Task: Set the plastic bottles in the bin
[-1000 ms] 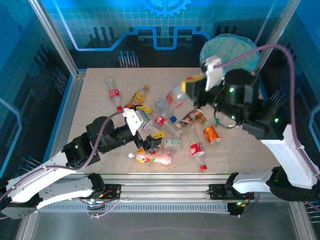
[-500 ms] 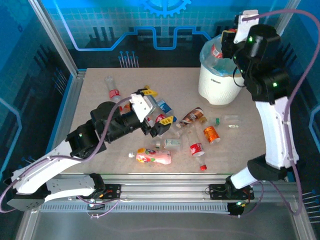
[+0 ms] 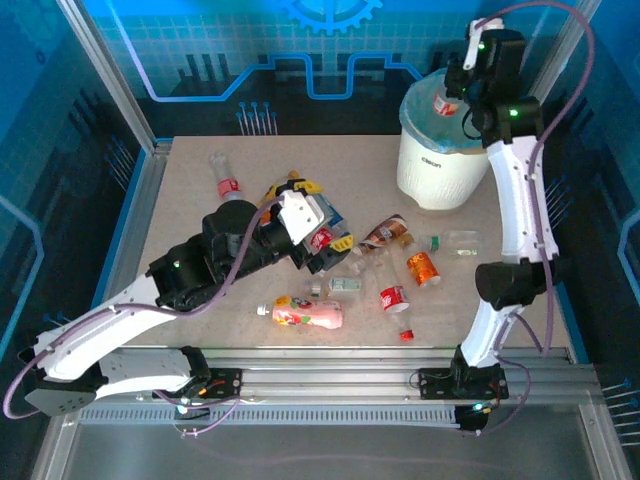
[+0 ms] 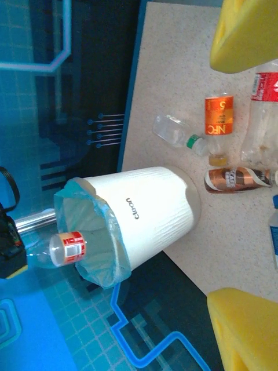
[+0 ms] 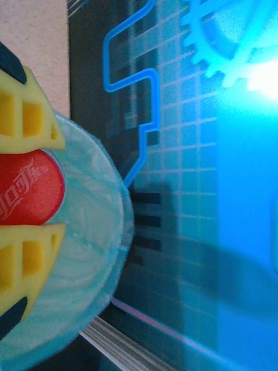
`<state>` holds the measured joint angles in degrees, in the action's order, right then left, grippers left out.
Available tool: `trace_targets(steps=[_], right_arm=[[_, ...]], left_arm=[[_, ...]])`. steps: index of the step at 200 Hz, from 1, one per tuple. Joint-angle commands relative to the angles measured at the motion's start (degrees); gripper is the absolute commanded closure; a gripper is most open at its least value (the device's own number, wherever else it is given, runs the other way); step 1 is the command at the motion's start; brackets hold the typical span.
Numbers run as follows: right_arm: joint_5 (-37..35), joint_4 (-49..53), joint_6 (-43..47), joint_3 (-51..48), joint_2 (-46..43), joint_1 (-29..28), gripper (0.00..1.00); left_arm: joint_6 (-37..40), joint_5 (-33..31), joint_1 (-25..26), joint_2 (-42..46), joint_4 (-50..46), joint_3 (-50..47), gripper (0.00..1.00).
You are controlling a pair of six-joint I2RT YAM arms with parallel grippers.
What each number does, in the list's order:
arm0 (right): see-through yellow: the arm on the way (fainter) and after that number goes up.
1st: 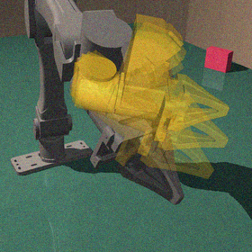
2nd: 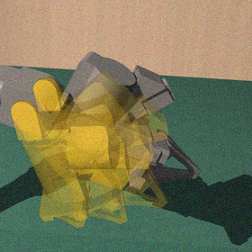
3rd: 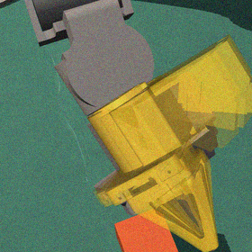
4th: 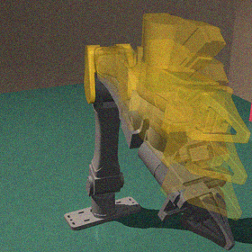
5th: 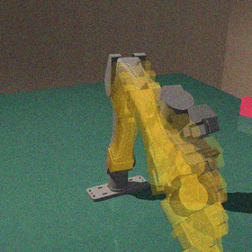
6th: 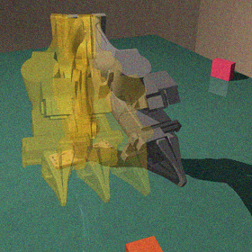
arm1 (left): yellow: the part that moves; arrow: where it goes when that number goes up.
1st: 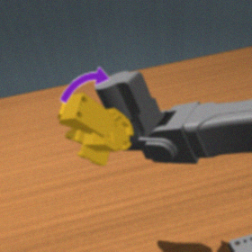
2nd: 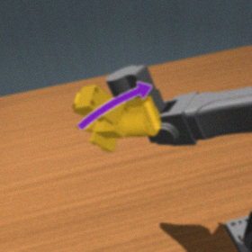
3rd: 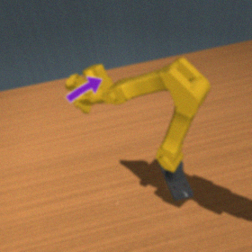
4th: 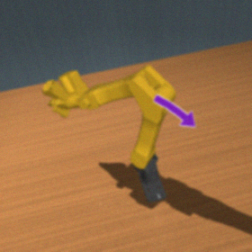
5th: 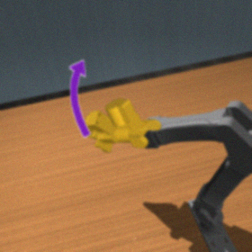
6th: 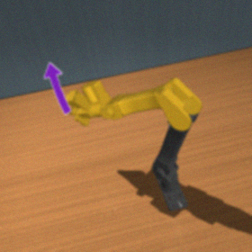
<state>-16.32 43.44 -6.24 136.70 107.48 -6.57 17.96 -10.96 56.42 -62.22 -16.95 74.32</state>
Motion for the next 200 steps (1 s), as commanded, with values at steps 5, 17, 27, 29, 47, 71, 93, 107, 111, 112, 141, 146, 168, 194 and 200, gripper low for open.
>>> trace_targets(steps=[5, 17, 27, 29, 47, 71, 93, 107, 111, 112, 141, 146, 168, 194, 200], right_arm=[[4.0, 2.1, -0.4, 1.6, 5.6, 1.6, 0.99], [4.3, 3.3, -0.3, 2.6, 8.1, 1.8, 1.0], [4.9, 4.9, -0.6, 4.0, 10.1, 2.1, 1.0], [5.1, 5.1, -0.6, 4.2, 10.5, 2.1, 1.0], [5.9, 6.8, -1.1, 5.0, 12.8, 2.2, 0.97], [6.1, 7.9, -1.8, 5.2, 14.2, 2.2, 0.94], [7.3, 9.9, -2.2, 7.7, 14.4, 2.2, 0.64], [7.8, 12.7, -2.9, 11.7, 14.3, 2.2, 0.54], [7.9, 13.4, -3.1, 12.8, 13.9, 2.1, 0.53], [7.9, 13.6, -3.2, 13.1, 13.8, 2.0, 0.53], [8.8, 14.8, -3.4, 16.8, 8.4, 0.3, 0.51], [8.8, 14.8, -3.2, 16.8, 7.1, -0.3, 0.51], [7.7, 14.7, -2.3, 16.7, 0.9, -3.4, 0.52], [7.5, 16.7, -2.1, 12.8, -7.1, -9.0, 0.52], [7.2, 17.0, -1.8, 9.9, -9.4, -11.1, 0.51]], left_arm=[[4.4, -3.2, 0.4, -1.4, -4.5, 3.2, 0.03], [5.6, -3.8, 0.4, -1.4, -5.6, 3.6, 0.03], [6.4, -4.0, 0.3, -1.1, -6.0, 3.6, 0.03], [6.5, -4.1, 0.3, -0.9, -6.1, 3.6, 0.03], [7.1, -4.4, 0.4, 0.0, -5.9, 2.6, 0.03], [7.6, -4.7, 0.4, 0.9, -5.7, 1.1, 0.03], [7.8, -4.5, 0.4, 1.6, -6.7, 1.0, 0.03], [7.2, -3.0, 0.3, 2.5, -6.9, 1.1, 0.03], [7.1, -2.5, 0.3, 2.8, -6.7, 0.9, 0.03], [7.0, -2.4, 0.3, 3.0, -6.6, 0.9, 0.03], [5.8, -1.8, 0.4, 5.5, -4.3, 0.4, 0.02], [5.6, -1.9, 0.3, 5.7, -4.2, 0.4, 0.02], [4.2, -3.5, 0.3, 5.8, -7.5, 3.1, 0.03], [-0.5, -4.9, 0.3, 4.9, -16.2, 6.3, 0.05], [-2.1, -4.9, 0.3, 4.8, -18.0, 6.1, 0.05]])
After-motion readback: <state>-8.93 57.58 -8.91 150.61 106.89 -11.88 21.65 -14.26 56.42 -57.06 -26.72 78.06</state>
